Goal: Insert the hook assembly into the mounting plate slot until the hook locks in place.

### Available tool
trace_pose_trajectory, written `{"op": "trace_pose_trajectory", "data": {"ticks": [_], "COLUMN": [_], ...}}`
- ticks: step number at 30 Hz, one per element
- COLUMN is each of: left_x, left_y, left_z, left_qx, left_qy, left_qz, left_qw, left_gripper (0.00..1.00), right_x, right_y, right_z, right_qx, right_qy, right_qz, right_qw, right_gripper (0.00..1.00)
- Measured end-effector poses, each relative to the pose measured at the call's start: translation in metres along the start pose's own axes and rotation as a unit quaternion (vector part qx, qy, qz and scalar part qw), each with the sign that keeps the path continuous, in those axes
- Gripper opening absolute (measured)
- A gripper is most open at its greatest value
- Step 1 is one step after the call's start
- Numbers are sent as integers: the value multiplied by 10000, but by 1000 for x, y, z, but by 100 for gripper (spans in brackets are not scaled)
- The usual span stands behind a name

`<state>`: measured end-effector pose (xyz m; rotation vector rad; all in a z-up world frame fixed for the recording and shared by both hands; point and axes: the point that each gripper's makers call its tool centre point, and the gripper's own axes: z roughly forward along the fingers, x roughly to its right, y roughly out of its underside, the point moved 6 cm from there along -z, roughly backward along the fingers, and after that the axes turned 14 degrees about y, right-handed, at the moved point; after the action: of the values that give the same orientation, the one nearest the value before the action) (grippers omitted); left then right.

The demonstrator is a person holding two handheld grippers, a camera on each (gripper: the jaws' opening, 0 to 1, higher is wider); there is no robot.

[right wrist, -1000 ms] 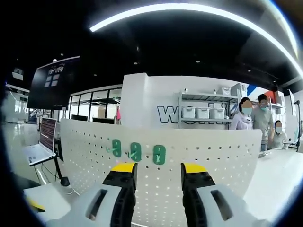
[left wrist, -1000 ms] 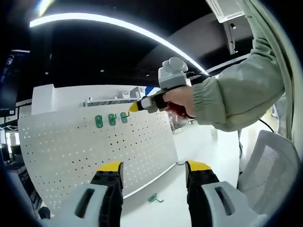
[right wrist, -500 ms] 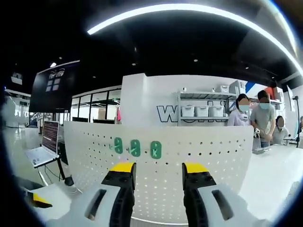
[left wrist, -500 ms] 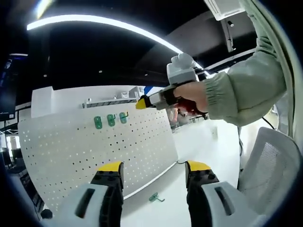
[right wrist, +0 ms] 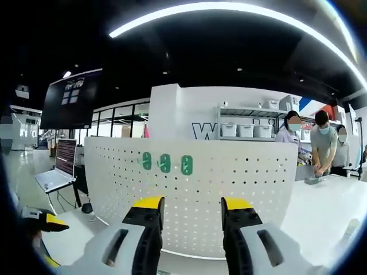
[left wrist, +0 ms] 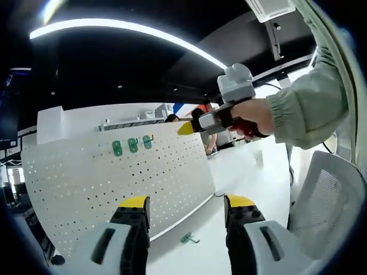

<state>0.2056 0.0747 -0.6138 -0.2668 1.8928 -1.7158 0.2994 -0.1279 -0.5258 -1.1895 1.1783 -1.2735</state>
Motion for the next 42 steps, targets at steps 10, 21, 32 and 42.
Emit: {"op": "trace_pose_trajectory", "data": {"ticks": [10,21,32,42], "left_x": [2,2,2,3], "left_y": [3,6,7,7], "left_z": [2,4,4,5], "left_qx": [-55,-99,-115,-137], "left_qy": [66,103,103,124], "left_qz": [-14,-50,-48,-49], "left_qw": [10000,9999,9999,9998], "left_gripper": [54,54,53,53], "right_x": [-2,2,3,-2], "right_y": [9,13,9,15], "right_z": [-20,-35,-51,-72], "right_qx": [-63,-125,-129,-255], "right_qy": [-196,-300,-385,-552], "right_qz": [-14,42,286,379], "right_qw": [9998,9995,9988,9974], "right_gripper": [40,42,43,45]}}
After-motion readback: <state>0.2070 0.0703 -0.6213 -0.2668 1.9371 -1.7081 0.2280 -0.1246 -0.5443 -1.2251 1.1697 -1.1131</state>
